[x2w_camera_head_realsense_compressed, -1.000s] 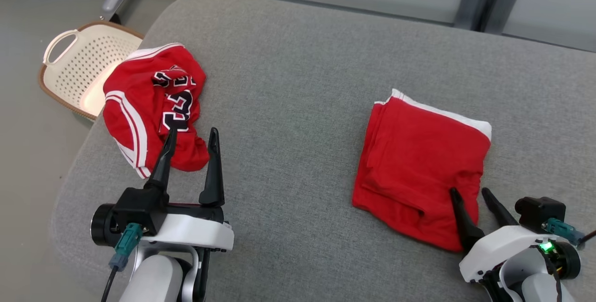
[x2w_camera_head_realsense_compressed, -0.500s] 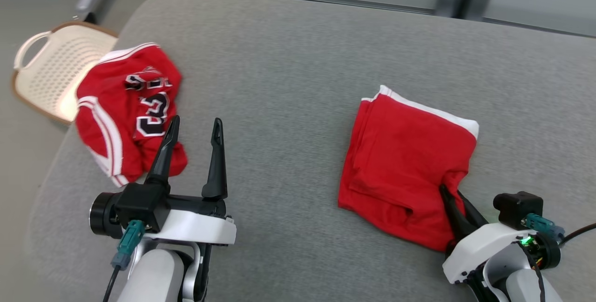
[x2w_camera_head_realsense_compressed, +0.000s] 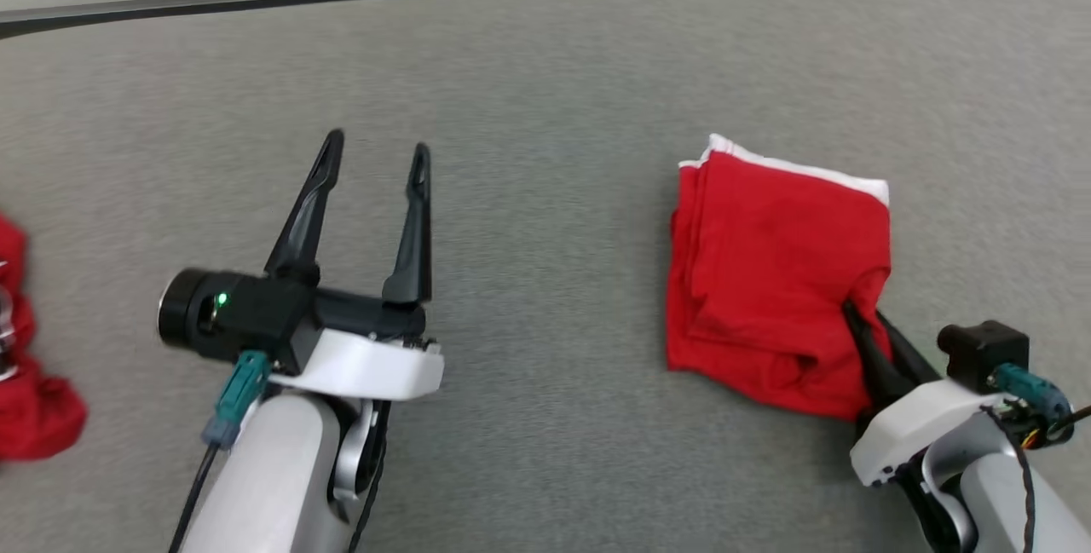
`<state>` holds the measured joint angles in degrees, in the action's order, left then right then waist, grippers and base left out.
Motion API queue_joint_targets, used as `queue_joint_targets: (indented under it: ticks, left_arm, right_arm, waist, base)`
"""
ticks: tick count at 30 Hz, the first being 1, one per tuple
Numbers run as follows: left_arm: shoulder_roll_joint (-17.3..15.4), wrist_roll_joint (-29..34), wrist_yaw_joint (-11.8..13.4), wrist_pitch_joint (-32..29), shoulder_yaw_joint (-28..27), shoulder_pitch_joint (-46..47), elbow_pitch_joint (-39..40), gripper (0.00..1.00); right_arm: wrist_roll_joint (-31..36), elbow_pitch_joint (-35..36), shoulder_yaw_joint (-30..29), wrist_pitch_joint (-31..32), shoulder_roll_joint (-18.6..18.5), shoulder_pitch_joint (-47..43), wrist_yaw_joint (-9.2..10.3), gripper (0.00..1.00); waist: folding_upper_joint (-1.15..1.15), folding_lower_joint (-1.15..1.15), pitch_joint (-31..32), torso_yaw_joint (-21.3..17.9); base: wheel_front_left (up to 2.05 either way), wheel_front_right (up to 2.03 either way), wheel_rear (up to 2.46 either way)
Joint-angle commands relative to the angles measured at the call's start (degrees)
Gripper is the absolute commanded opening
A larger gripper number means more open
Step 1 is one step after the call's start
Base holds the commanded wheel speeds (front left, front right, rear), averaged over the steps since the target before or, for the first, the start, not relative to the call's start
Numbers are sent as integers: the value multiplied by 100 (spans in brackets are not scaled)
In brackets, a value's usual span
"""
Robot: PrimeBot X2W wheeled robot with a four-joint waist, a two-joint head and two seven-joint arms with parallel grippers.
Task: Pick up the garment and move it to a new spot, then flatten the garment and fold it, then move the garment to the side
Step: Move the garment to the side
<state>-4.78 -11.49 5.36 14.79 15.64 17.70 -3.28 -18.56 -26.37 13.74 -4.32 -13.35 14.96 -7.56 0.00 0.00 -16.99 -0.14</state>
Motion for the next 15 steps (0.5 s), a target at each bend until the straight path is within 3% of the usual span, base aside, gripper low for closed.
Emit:
queue_joint_targets:
  ticks: [1, 10, 15]
  left_arm:
    - [-59, 88, -57, -37, 47, 239, 21, 100]
    - [-108, 369, -266, -316, 424, 993, 244, 100]
    - [-125, 478, -399, -507, 626, 1388, 326, 100]
  right_arm:
    - [-54, -174, 32, -137, -112, 205, 14, 0]
    - [-192, -1017, 383, -789, -920, 1434, 14, 0]
    - [-229, -1599, 665, -1026, -1540, 2307, 13, 0]
  waist:
    - [0, 0, -454, -733]
    - [0, 0, -1205, -1298]
    - [0, 0, -1699, -1305]
  base:
    - [0, 0, 0]
    - [0, 0, 0]
    - [0, 0, 0]
